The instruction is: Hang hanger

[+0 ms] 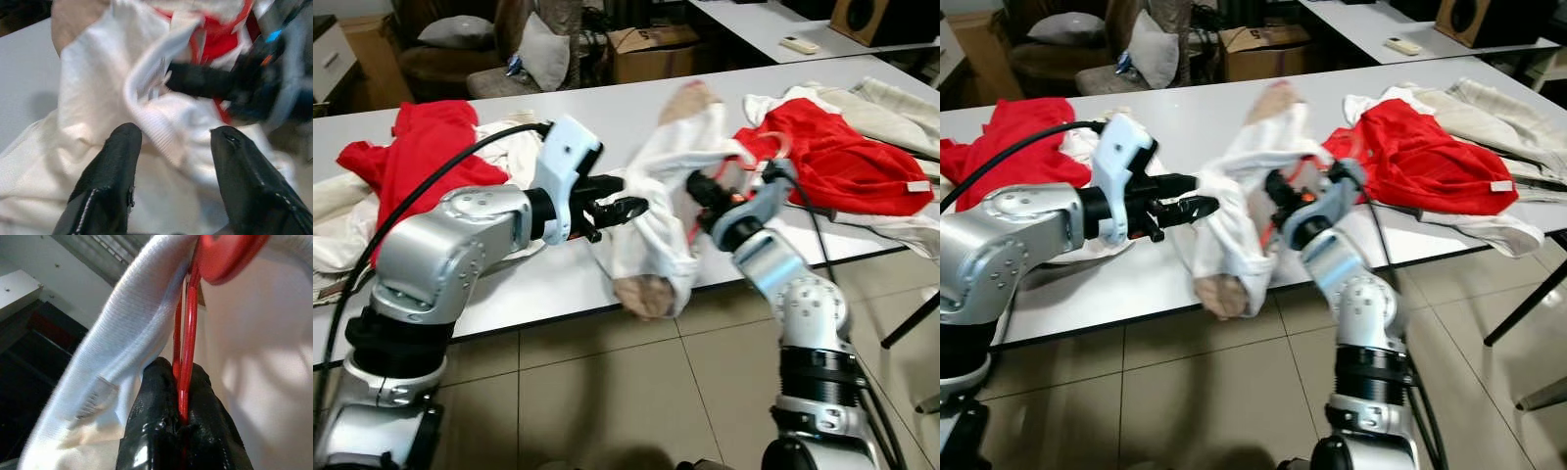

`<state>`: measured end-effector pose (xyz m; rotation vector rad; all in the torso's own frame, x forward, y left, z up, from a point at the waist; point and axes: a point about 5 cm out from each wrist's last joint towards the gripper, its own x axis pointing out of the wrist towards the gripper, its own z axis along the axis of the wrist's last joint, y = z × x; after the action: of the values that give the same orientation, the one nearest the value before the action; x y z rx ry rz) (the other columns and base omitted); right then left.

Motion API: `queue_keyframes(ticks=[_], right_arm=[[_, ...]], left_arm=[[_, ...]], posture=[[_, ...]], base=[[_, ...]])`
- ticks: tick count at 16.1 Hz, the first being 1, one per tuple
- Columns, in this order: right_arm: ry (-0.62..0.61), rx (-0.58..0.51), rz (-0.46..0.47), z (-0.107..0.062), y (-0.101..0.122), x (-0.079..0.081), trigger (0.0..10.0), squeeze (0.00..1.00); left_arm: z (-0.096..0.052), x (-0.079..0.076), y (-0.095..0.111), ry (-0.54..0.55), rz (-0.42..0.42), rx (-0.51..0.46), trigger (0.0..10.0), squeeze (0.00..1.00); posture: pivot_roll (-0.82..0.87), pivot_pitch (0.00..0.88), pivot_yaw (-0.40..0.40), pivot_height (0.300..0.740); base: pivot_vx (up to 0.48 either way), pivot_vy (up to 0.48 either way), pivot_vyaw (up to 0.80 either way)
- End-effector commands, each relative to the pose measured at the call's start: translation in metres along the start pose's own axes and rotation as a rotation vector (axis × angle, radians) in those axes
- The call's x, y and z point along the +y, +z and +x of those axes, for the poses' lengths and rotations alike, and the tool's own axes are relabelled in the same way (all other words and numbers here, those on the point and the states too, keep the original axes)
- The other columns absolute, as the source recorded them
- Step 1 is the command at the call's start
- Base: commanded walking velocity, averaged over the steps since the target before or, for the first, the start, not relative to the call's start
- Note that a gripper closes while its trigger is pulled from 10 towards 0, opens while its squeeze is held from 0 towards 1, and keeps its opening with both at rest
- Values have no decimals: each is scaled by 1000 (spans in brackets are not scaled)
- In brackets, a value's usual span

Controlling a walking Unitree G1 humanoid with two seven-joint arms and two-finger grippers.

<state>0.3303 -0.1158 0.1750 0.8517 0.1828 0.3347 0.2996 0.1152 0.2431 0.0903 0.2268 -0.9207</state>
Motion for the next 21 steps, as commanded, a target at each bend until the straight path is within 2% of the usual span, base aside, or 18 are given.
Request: queue_keyframes(ticks=[1, 3, 4, 5, 6, 7, 8, 9, 10, 11, 12, 13, 14, 15, 18, 21], right_arm=[[16, -14, 9, -3, 5, 1, 0, 0], [13, -20, 1, -10, 9, -5, 0, 0], [-9, -26, -17, -14, 12, -12, 0, 0], [-13, -29, -34, -16, 13, -13, 0, 0], [3, 15, -80, -21, 11, -13, 2627, 0], [74, 77, -169, -30, 9, -7, 10000, 0], [94, 108, -207, -33, 8, -4, 10000, 0], [121, 159, -268, -39, 7, -2, 10000, 0], [176, 227, -354, -50, 5, 2, 10000, 0], [204, 252, -378, -56, 5, 5, 10000, 0], [249, 341, -461, -67, 1, 9, 10000, 0], [251, 390, -505, -74, 0, 9, 10000, 0], [258, 395, -501, -78, 0, 10, 10000, 0], [246, 417, -546, -85, 1, 8, 10000, 0], [263, 528, -569, -101, -8, 3, 10000, 0], [267, 569, -587, -109, -14, 1, 10000, 0]], left_arm=[[-5, -4, 6, -36, 8, -25, 10000, 1000], [-12, -9, -10, -81, 20, 52, 10000, 1000], [-20, -6, -12, -65, -41, 14, 10000, 1000], [-23, -4, -12, -52, -63, -5, 10000, 1000], [-31, 6, -15, 25, -141, -60, 10000, 1000], [-42, 23, -34, 198, -250, -75, 10000, 1000], [-45, 25, -41, 235, -273, -80, 10000, 1000], [-49, 21, -52, 259, -313, -98, 10000, 0], [-51, 8, -70, 264, -330, -90, 10000, 0], [-52, 2, -78, 276, -311, -61, 10000, 0], [-53, -6, -91, 316, -281, -17, 10000, 0], [-54, -10, -96, 352, -264, -12, 10000, 0], [-54, -12, -99, 372, -241, -2, 10000, 0], [-55, -17, -102, 388, -214, 7, 10000, 0], [-54, -26, -98, 355, -208, -42, 10000, 0], [-49, -28, -97, 338, -216, -66, 10000, 0]], posture=[[-56, 0, 11, 740], [-59, 0, 18, 740], [-58, 0, 20, 740], [-57, 0, 22, 740], [-55, 0, 22, 740], [-55, 0, 24, 740], [-57, 0, 25, 740], [-58, 0, 25, 740], [-59, 0, 25, 740], [-60, 0, 22, 740], [-59, 0, 13, 740], [-58, 0, 6, 740], [-58, 0, 5, 740], [-58, 0, 5, 740], [-65, 0, 20, 740], [-80, 0, 42, 740]], base=[[0, 0, 0], [0, 0, 0], [0, 0, 0], [0, 0, 0], [0, 0, 0], [0, 0, 0], [0, 0, 0], [0, 0, 800], [0, 0, 794], [0, 0, 763], [0, 0, 700], [0, 0, 700], [0, 0, 712], [0, 0, 738], [0, 0, 800], [0, 0, 800]])
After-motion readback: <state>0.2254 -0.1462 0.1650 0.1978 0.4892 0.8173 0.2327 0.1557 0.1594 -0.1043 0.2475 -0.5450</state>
